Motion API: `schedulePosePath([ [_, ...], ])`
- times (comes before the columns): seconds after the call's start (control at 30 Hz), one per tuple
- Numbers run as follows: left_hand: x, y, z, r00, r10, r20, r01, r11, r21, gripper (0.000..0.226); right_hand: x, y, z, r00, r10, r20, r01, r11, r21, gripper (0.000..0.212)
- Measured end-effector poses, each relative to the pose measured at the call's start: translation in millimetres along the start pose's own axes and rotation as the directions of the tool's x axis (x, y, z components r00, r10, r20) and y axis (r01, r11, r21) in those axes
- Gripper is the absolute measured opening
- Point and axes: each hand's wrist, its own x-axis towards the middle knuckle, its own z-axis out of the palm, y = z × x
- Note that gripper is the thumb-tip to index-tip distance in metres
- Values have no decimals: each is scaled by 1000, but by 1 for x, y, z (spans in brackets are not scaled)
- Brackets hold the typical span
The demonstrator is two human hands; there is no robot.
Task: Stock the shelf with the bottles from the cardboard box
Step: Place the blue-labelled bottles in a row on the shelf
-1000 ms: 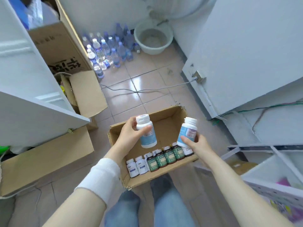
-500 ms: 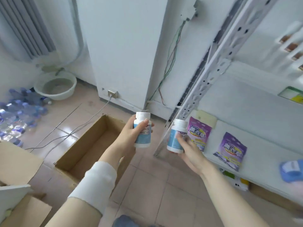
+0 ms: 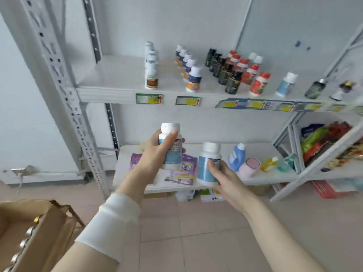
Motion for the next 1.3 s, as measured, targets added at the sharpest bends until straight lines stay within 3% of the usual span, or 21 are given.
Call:
schedulePosePath([
  [0.13, 19, 10, 92, 989, 65, 132, -69, 997, 26, 16, -20, -26, -76, 996, -64, -55, 64, 998, -6, 71],
  [0.27, 48, 21, 174, 969, 82, 231, -94, 995, 40, 17, -21, -49, -145, 990, -87, -113, 86, 996, -13, 48],
  [0.4, 90, 28, 236, 962, 95, 256, -103, 995, 19, 17, 3, -72, -206, 968, -159, -194, 143, 985, -94, 61],
  [0.5, 131, 39, 273, 953, 135, 270, -141, 990, 2, 13, 30, -104, -245, 961, -199, -194, 176, 976, -129, 47],
  [0.63, 189, 57, 309, 933, 199, 300, -211, 977, 6, 19, 74, -149, -286, 942, -267, -202, 262, 964, -53, 19],
  [0.77, 245, 66, 337, 910, 207, 358, -236, 971, 40, 14, 119, -184, -320, 923, -307, -232, 308, 951, -30, 44],
  [0.93, 313, 65, 366, 908, 160, 387, -207, 975, 84, 20, 171, -213, -367, 912, -321, -256, 305, 947, -102, 43],
  [1.03, 354, 66, 383, 916, 144, 375, -218, 962, 163, 32, 199, -229, -396, 914, -324, -245, 288, 942, -171, 29],
  [1.1, 382, 67, 395, 919, 150, 366, -232, 954, 192, 25, 219, -242, -415, 916, -333, -221, 287, 933, -219, 36],
  [1.3, 457, 62, 420, 935, 116, 334, -251, 883, 397, 36, 286, -276, -459, 923, -368, -109, 310, 882, -355, 47],
])
